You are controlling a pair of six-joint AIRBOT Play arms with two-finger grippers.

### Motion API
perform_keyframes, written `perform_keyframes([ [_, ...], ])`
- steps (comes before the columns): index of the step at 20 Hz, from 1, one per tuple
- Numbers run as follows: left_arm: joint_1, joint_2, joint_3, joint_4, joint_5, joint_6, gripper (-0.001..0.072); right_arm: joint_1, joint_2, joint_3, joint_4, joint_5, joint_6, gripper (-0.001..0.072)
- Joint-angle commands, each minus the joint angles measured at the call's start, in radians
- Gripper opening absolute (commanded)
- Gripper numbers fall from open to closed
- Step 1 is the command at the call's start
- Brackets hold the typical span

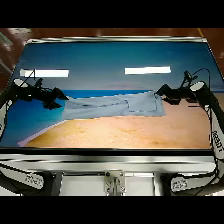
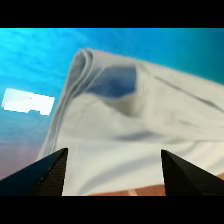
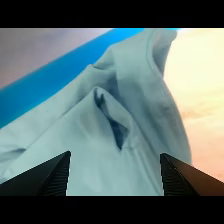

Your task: Fold the shirts.

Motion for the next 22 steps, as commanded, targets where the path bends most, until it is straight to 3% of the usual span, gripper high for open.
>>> perform_keyframes([
  [1,0.001,0.019,0.001,0.003,-0.083,0.021,0.0719,-0.045,0.010,0.000,-0.116,0.113,-0.048,0.0702],
  [4,-0.025,0.063,0.000,-0.005,-0.074,0.031,0.0719,-0.074,-0.023,0.000,-0.100,0.163,-0.042,0.0702],
  [11,-0.181,0.109,0.001,-0.024,-0.050,0.064,0.0714,-0.072,-0.146,0.000,0.130,0.136,-0.042,0.0700],
  [15,-0.296,0.108,0.001,-0.039,0.089,0.064,0.0714,-0.037,-0.166,0.001,0.143,0.153,-0.032,0.0683],
  [17,-0.334,0.108,0.001,-0.100,0.177,0.064,0.0714,-0.003,-0.170,0.001,0.139,0.145,-0.031,0.0487],
  [18,-0.347,0.108,0.001,-0.132,0.211,0.064,0.0714,0.010,-0.170,0.001,0.137,0.130,-0.036,0.0334],
  [19,-0.358,0.108,0.001,-0.160,0.245,0.064,0.0712,0.014,-0.163,0.001,0.143,0.127,-0.032,0.0102],
  [20,-0.367,0.107,0.000,-0.182,0.270,0.064,0.0699,0.014,-0.149,0.001,0.148,0.132,-0.036,0.0055],
  [21,-0.377,0.105,0.000,-0.203,0.296,0.064,0.0528,0.014,-0.126,0.001,0.147,0.140,-0.053,0.0054],
  [22,-0.391,0.104,0.000,-0.211,0.320,0.065,0.0269,0.010,-0.090,0.001,0.138,0.143,-0.066,0.0054],
])
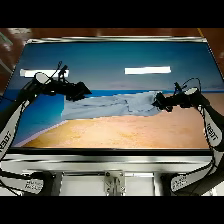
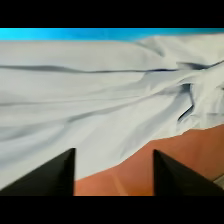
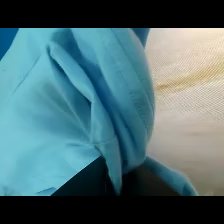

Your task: Fold the shirts.

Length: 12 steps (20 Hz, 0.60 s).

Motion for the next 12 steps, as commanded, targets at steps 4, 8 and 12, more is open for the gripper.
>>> perform_keyframes([
  [4,-0.158,-0.020,0.000,-0.086,0.240,0.030,0.0036,-0.007,0.245,0.001,-0.009,0.054,-0.022,0.0054],
  [8,-0.332,-0.098,0.015,-0.194,0.290,0.087,0.0036,-0.002,0.453,0.001,-0.008,0.218,0.002,0.0055],
  [12,-0.442,-0.173,0.030,-0.287,0.315,0.092,0.0036,-0.002,0.641,0.001,-0.014,0.298,0.075,0.0054],
])
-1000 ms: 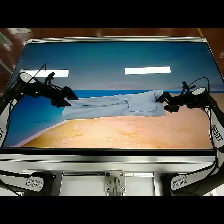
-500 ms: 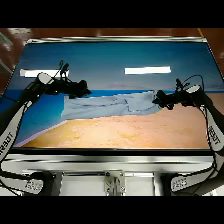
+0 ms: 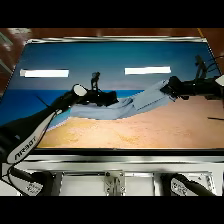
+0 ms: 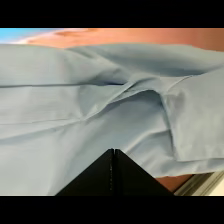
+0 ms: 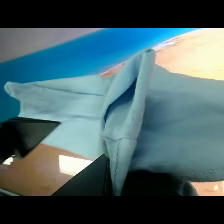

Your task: Fold the shirts.

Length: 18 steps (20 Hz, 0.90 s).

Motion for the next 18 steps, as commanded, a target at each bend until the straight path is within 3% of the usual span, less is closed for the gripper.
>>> perform_keyframes([
  [1,-0.100,-0.064,0.010,-0.107,0.054,0.016,0.0036,0.001,0.165,0.001,-0.003,0.086,0.066,0.0054],
  [4,-0.160,-0.121,0.037,-0.235,0.077,0.048,0.0036,0.001,0.235,0.001,-0.007,0.132,0.101,0.0054],
  [8,-0.217,-0.180,0.090,-0.441,0.058,0.256,0.0035,0.001,0.238,0.001,-0.022,0.138,0.118,0.0054],
  [10,-0.174,-0.176,0.089,-0.441,0.016,0.258,0.0033,0.001,0.233,0.001,-0.040,0.125,0.116,0.0054],
  [15,0.074,-0.093,0.089,-0.324,-0.140,0.257,0.0031,0.134,0.159,0.001,-0.056,-0.028,0.116,0.0055],
  [18,0.250,0.068,0.089,-0.087,-0.165,0.140,0.0029,0.328,0.042,0.001,-0.053,-0.175,0.108,0.0054],
])
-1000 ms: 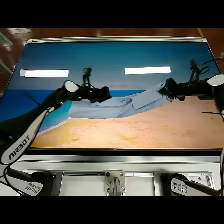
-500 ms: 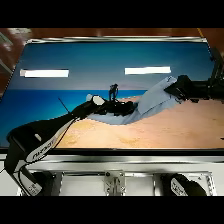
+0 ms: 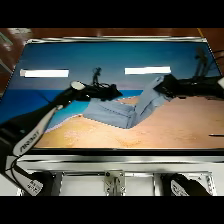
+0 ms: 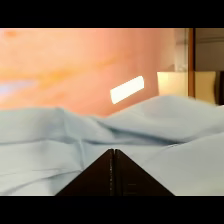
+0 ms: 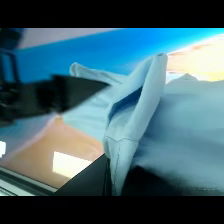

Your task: Fold the shirts.

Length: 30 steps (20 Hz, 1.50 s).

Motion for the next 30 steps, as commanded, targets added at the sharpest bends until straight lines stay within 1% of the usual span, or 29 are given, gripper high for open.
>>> perform_keyframes([
  [1,0.207,0.177,0.002,0.278,-0.053,-0.129,0.0030,0.212,-0.132,0.001,0.001,-0.202,-0.006,0.0054],
  [3,0.322,0.315,0.002,0.403,-0.062,-0.191,0.0030,0.359,-0.248,0.001,0.030,-0.388,-0.007,0.0054],
  [5,0.423,0.451,0.002,0.428,-0.077,-0.198,0.0031,0.490,-0.375,0.002,0.125,-0.600,-0.024,0.0055],
  [6,0.462,0.512,0.002,0.428,-0.078,-0.198,0.0031,0.537,-0.435,0.004,0.189,-0.672,-0.036,0.0056],
  [7,0.496,0.570,0.002,0.428,-0.080,-0.198,0.0031,0.578,-0.501,0.022,0.258,-0.697,-0.053,0.0055],
  [9,0.539,0.660,0.002,0.428,-0.101,-0.198,0.0031,0.633,-0.617,0.091,0.373,-0.678,-0.100,0.0064],
  [10,0.547,0.691,0.002,0.428,-0.116,-0.197,0.0032,0.653,-0.661,0.129,0.418,-0.681,-0.105,0.0185],
  [11,0.550,0.715,0.002,0.428,-0.132,-0.197,0.0032,0.657,-0.690,0.159,0.441,-0.681,-0.104,0.0512],
  [12,0.550,0.727,0.002,0.428,-0.146,-0.196,0.0032,0.657,-0.704,0.176,0.455,-0.678,-0.102,0.0662],
  [13,0.550,0.733,0.002,0.428,-0.167,-0.195,0.0032,0.645,-0.703,0.176,0.461,-0.674,-0.098,0.0662],
  [14,0.550,0.734,0.002,0.428,-0.192,-0.188,0.0033,0.628,-0.697,0.176,0.456,-0.641,-0.095,0.0662],
  [16,0.549,0.731,-0.006,0.429,-0.220,-0.179,0.0033,0.570,-0.674,0.175,0.395,-0.492,-0.095,0.0662],
  [18,0.549,0.731,-0.014,0.429,-0.221,-0.178,0.0033,0.488,-0.639,0.175,0.253,-0.299,-0.073,0.0662],
  [19,0.549,0.731,-0.016,0.429,-0.223,-0.178,0.0033,0.440,-0.616,0.175,0.141,-0.205,-0.040,0.0662],
  [21,0.549,0.731,-0.018,0.429,-0.227,-0.178,0.0033,0.340,-0.572,0.175,-0.025,-0.077,-0.008,0.0665],
  [25,0.549,0.731,-0.021,0.429,-0.229,-0.178,0.0033,0.146,-0.554,0.146,-0.244,0.148,0.060,0.0665],
  [26,0.549,0.731,-0.021,0.444,-0.226,-0.178,0.0033,0.132,-0.554,0.113,-0.253,0.174,0.058,0.0665],
  [27,0.548,0.731,-0.021,0.466,-0.225,-0.179,0.0033,0.132,-0.554,0.074,-0.253,0.170,0.054,0.0665],
  [28,0.548,0.731,-0.021,0.486,-0.225,-0.179,0.0033,0.142,-0.554,0.031,-0.247,0.135,0.048,0.0665],
  [30,0.548,0.731,-0.021,0.491,-0.226,-0.187,0.0033,0.165,-0.562,-0.040,-0.199,0.023,0.043,0.0665],
])
